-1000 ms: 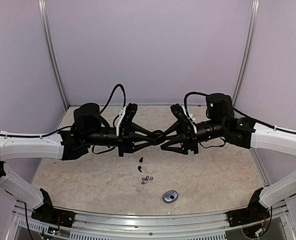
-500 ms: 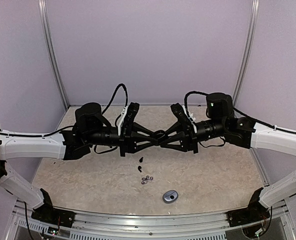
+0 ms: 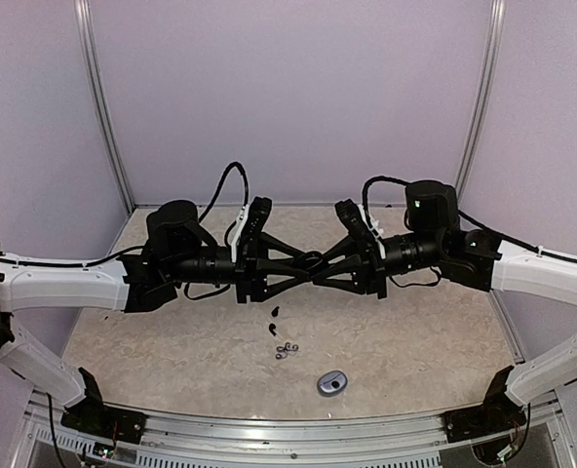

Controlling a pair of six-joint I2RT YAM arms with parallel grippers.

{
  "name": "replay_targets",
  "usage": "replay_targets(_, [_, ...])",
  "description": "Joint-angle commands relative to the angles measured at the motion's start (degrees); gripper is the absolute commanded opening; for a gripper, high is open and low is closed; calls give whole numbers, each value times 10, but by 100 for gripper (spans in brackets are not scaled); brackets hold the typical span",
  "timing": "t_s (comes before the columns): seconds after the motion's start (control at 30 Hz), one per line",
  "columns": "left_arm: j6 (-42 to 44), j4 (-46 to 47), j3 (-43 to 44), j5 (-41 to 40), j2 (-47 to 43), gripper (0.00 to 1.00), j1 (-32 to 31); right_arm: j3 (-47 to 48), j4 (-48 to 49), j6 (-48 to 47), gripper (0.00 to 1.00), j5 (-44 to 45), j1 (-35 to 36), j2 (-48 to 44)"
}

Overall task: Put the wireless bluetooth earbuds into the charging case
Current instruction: Pass from the left arm to the right, then pass from the right arm to the left

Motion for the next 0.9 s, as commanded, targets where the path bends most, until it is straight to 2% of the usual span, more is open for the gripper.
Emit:
replay_targets(0.0, [5, 7, 7, -20, -15, 46, 3, -8, 19, 5, 9, 1, 8, -15])
replay_targets(0.37, [14, -4, 11, -12, -25, 43, -2, -1, -10, -5, 9, 10, 8, 0])
replay_targets(0.67, [23, -14, 18, 0, -15, 24, -4, 6, -15, -6, 10, 11, 8, 2])
replay_targets(0.73, [22, -15, 20, 3, -12, 19, -4, 7, -16, -6, 13, 11, 8, 2])
replay_targets(0.87, [21, -14, 25, 5, -8, 12, -5, 8, -15, -6, 27, 7, 8, 4])
